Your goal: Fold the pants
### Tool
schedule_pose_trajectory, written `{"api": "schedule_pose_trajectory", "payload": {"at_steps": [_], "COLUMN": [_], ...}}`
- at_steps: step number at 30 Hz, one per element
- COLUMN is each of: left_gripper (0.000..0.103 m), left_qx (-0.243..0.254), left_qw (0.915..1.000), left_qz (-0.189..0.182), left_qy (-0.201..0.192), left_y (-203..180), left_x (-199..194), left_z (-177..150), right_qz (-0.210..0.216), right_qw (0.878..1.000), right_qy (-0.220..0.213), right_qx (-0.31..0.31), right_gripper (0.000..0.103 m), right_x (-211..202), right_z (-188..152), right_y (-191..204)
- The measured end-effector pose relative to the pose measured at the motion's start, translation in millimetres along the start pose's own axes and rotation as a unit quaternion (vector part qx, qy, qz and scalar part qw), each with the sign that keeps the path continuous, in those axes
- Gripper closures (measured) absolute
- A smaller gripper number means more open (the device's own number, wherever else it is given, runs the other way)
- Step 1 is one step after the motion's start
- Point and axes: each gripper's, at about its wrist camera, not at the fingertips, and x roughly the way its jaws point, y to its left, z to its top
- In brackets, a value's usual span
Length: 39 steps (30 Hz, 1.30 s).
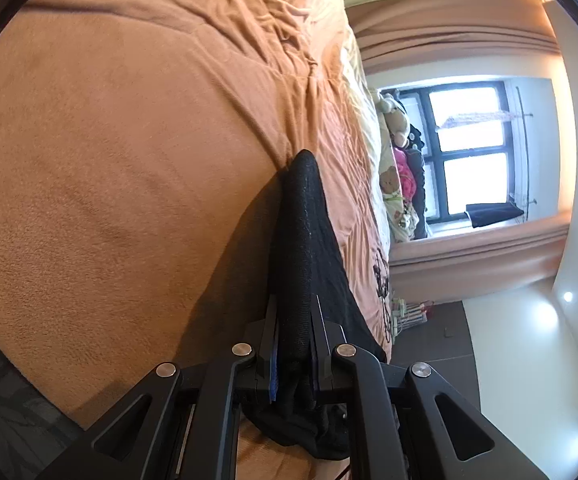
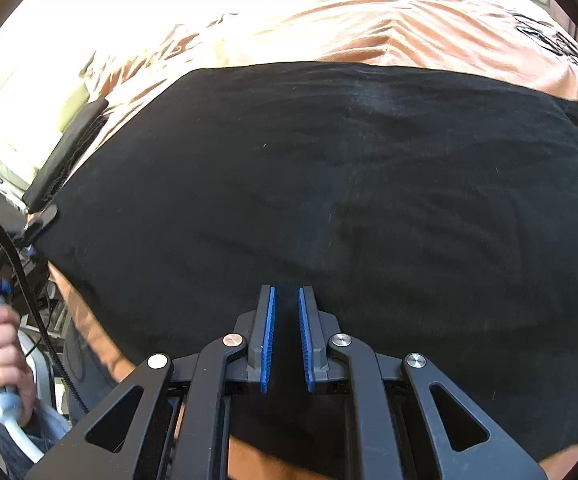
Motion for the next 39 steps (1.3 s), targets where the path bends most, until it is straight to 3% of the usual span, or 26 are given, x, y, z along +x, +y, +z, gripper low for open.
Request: {"api": "schedule_pose_trajectory", "payload": {"at_steps": [22,39], "left_gripper": [0.091,0.091], "left_qx": [-0.045,-0.045], "left_qw": [0.9987,0.9986], "left_qz": [0.024,0.026], "left_qy": [-0.005,-0.007], "left_y": [24.9,23.5], "left_x": [-0.5,0.1], "left_z": [-7.9,-6.4], "right_qz": [-0.032,-0.039], "right_qw": [0.999,0.994], "right_qy": [-0.010,-0.031], "right_qx": [0.042,0.099], "right_gripper": [0.097,0.097], "right_x": [44.8,46.7], "right_z": [88.6,119.0], "right_y": [-20.0,-40.8]}}
